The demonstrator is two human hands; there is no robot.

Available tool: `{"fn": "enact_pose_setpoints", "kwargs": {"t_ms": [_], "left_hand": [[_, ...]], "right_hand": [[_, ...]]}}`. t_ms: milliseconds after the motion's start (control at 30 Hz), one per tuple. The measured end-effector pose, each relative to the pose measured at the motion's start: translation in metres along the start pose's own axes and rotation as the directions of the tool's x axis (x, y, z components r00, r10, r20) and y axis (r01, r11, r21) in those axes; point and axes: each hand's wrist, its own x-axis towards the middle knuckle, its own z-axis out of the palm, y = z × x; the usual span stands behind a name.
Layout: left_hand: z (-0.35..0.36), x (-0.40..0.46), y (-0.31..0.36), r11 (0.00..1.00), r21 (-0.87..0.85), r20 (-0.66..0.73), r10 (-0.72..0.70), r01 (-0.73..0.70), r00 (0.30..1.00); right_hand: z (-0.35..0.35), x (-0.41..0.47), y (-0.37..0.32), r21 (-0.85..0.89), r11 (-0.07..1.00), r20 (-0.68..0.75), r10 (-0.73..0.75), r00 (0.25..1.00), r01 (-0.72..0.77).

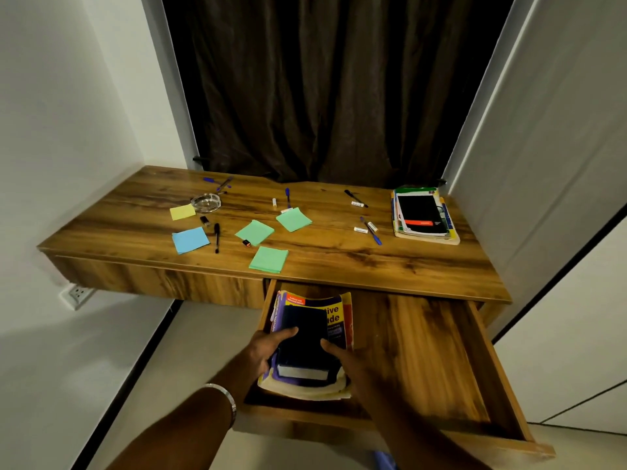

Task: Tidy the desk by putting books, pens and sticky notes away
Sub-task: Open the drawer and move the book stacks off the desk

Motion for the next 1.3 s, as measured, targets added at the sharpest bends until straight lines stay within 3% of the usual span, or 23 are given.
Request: {"fn": "enact_pose_setpoints", "kwargs": {"t_ms": [433,600,733,833,1100,1200,1300], "left_hand": [[-0.006,0.041,-0.009,0.999,0.036,0.063,-0.044,0.041,0.997],[-0.008,0.048,-0.016,0.989,0.129,0.031,-0.075,0.070,0.997],[-0.012,0.050,-0.025,0.973,0.206,0.018,-0.108,0.102,0.994],[-0.014,0.053,-0.029,0.960,0.267,0.011,-0.086,0.080,0.996],[-0.016,0.059,-0.037,0.902,0.426,-0.011,-0.066,0.065,0.998],[-0.016,0.061,-0.037,0.902,0.426,-0.025,-0.063,0.068,0.998],[-0.014,0.059,-0.036,0.905,0.420,-0.033,-0.063,0.071,0.997]], "right_hand": [[0.002,0.055,0.030,-0.054,0.998,-0.091,0.016,0.996,-0.021],[0.002,0.058,0.040,-0.136,0.984,-0.143,0.099,0.985,-0.118],[-0.005,0.077,0.069,-0.146,0.986,-0.059,0.073,0.996,-0.081],[0.002,0.048,0.050,-0.134,0.989,-0.012,0.063,0.998,-0.065],[0.005,0.047,0.056,-0.173,0.985,-0.007,0.005,1.000,-0.006],[0.000,0.071,0.077,-0.176,0.984,-0.016,-0.019,1.000,0.015],[0.004,0.051,0.057,-0.200,0.980,0.010,-0.007,1.000,0.009]]}}
